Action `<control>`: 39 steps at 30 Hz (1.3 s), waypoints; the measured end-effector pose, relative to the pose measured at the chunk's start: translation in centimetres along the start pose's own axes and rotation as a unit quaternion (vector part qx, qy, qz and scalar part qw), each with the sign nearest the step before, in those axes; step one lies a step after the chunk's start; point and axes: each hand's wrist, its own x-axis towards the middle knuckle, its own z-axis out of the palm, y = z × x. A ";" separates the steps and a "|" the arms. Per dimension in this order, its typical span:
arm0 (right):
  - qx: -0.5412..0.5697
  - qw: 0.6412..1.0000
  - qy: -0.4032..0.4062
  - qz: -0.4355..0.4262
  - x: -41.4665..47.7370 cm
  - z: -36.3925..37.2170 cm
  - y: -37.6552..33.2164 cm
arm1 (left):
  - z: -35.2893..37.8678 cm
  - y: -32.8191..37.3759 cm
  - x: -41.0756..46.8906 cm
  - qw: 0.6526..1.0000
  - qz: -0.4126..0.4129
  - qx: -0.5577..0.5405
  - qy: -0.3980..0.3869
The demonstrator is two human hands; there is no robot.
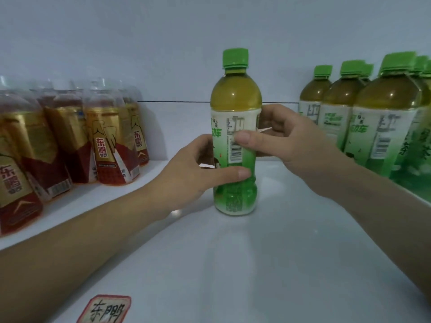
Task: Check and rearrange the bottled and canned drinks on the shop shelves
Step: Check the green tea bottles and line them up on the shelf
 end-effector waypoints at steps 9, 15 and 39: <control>-0.012 1.000 -0.027 -0.004 -0.4 0.0 -0.5 | -0.5 0.6 -0.6 0.998 0.008 0.007 -0.061; -0.073 0.997 0.000 0.004 -0.5 0.3 -0.7 | 0.5 0.4 -0.2 0.999 -0.001 -0.038 -0.012; -0.127 0.991 0.040 -0.019 -0.6 0.5 -0.9 | 0.2 0.4 -0.5 1.000 0.013 0.026 -0.008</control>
